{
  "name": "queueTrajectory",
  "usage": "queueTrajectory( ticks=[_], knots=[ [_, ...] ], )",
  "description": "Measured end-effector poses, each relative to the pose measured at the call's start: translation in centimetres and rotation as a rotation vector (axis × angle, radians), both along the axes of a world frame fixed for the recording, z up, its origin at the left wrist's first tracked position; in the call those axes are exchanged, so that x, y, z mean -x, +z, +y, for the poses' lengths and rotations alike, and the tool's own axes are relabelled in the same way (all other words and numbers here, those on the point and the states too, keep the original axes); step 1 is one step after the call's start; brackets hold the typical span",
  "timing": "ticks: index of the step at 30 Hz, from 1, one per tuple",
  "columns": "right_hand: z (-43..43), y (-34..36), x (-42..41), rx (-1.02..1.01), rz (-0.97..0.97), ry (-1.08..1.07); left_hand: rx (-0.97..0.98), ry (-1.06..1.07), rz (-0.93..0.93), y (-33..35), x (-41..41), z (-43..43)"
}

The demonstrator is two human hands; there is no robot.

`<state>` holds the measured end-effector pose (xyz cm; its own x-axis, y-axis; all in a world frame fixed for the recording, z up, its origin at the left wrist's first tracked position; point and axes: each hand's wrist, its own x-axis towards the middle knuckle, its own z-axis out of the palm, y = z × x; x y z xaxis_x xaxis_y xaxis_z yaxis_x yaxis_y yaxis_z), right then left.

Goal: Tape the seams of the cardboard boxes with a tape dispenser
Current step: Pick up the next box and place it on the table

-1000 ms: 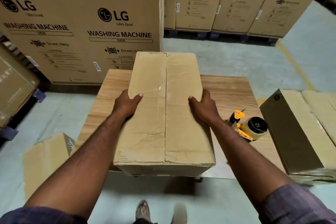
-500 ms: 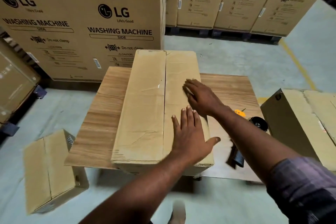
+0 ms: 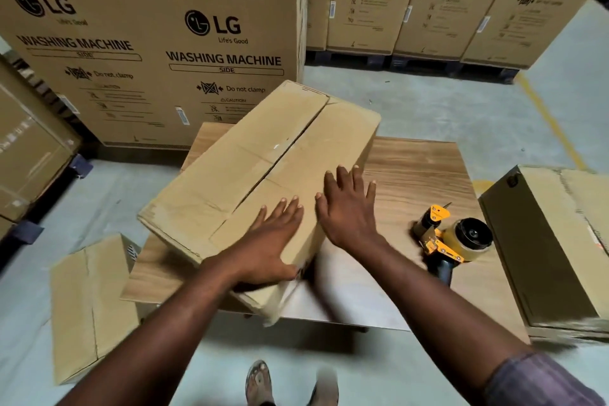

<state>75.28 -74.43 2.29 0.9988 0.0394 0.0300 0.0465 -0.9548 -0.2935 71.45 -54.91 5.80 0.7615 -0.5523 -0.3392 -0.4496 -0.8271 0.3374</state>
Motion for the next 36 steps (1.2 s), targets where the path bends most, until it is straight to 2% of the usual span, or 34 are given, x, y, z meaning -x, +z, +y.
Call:
queueTrajectory(
  ticks=[2, 4, 7, 9, 12, 17, 21, 25, 28, 31, 36],
  knots=[
    [0.5, 0.6, -1.7, 0.023, -0.025, 0.055, -0.022, 0.028, -0.011, 0.2, 0.3, 0.8],
    [-0.9, 1.3, -4.6, -0.017, 0.031, 0.165, -0.055, 0.114, -0.056, 0.0, 1.2, -0.2],
    [-3.7, 1.5, -7.6, -0.022, 0.098, 0.297, -0.099, 0.275, -0.222, -1.4, 3.0, -2.1],
    [-4.3, 0.7, -7.7, 0.010, 0.064, 0.302, -0.080, 0.286, -0.298, -2.3, 3.4, -2.2],
    [-3.5, -0.4, -6.6, 0.018, 0.003, 0.205, 0.012, 0.196, -0.279, -2.6, 2.1, 0.3],
    [0.7, -0.4, -1.8, -0.011, 0.013, -0.069, 0.085, 0.010, -0.198, -1.8, -1.4, 8.2],
    [2.6, -0.1, 2.0, 0.079, 0.005, -0.098, -0.033, 0.149, -0.182, -1.6, -2.5, 11.3],
    [-1.7, 0.8, -1.5, 0.121, 0.002, -0.189, -0.101, 0.262, -0.299, -2.6, -1.5, 10.1],
    [-4.9, 0.4, -3.0, 0.115, 0.093, -0.240, -0.053, 0.262, -0.397, -3.7, -1.6, 10.1],
    [-4.6, -0.2, -2.2, 0.096, 0.078, -0.274, -0.005, 0.221, -0.415, -3.9, -3.2, 11.0],
    [-2.9, -0.9, 0.1, 0.082, 0.042, -0.447, 0.104, 0.149, -0.292, -2.9, -7.6, 12.4]
  ],
)
